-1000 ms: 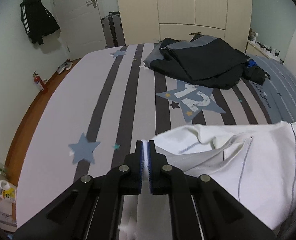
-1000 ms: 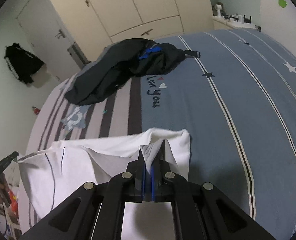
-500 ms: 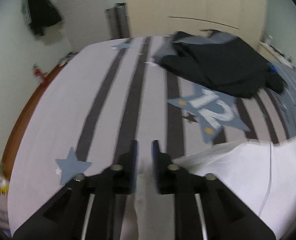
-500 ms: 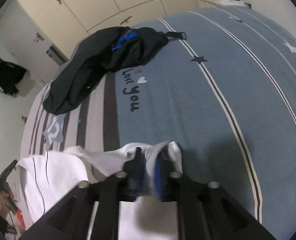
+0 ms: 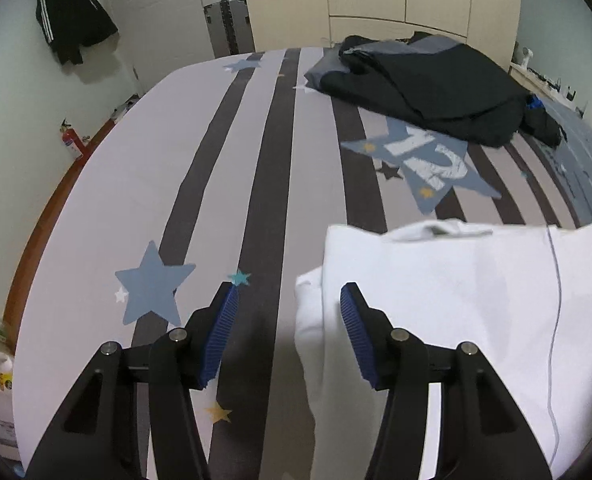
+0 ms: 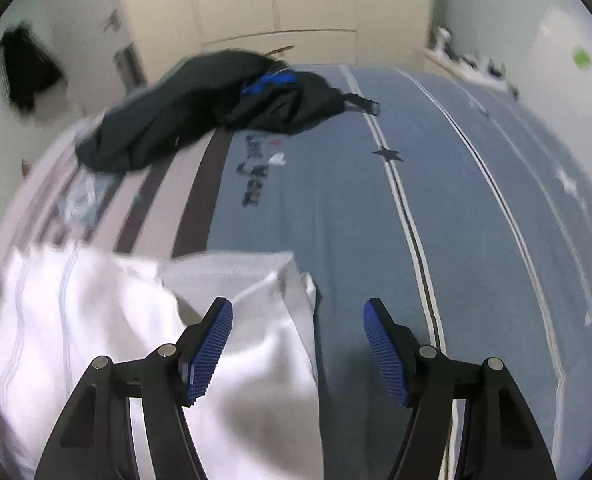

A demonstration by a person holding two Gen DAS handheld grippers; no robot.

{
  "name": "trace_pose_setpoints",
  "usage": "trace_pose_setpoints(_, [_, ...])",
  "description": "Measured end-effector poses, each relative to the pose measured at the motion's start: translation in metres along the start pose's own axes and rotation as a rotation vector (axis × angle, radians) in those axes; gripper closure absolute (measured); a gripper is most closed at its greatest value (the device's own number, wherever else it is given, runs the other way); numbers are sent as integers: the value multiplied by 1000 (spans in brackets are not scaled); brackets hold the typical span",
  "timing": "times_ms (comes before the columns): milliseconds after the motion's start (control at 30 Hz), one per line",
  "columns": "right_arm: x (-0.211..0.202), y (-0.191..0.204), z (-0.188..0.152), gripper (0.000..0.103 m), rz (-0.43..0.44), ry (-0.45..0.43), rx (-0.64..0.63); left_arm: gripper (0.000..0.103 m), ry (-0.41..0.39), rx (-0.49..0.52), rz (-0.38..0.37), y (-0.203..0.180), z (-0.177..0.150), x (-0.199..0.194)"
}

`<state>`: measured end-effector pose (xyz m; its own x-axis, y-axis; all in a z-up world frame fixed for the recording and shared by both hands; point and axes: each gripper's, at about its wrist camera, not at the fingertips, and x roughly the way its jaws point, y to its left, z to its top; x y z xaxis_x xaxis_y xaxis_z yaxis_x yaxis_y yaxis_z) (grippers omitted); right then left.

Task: Fold clothes
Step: 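Pinch the white folded garment edge with both grippers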

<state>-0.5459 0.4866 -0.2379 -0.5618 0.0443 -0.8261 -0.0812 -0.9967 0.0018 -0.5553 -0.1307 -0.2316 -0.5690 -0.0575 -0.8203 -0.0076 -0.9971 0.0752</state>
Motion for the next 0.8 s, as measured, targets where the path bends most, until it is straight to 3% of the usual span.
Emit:
trace_pose_setpoints(167, [10,24,-14,39,-20,-5,-80,52,-2,43,-42,-14,2,8])
trace_pose_setpoints(400, [31,30,-14,39,-44,15,-96,53,37,86,-72,-30,14,38])
trace_pose_setpoints(533, [44,20,-11,39,-109,16,-76,63,76,90,-77,-34,16,58])
trace_pose_setpoints(633, [52,0,-12,39,-59,29,18,80,76,76,-77,-32,13,64])
trace_pose_setpoints(800, [49,-2,-12,40,-35,-10,25,83,52,64,-66,-33,11,63])
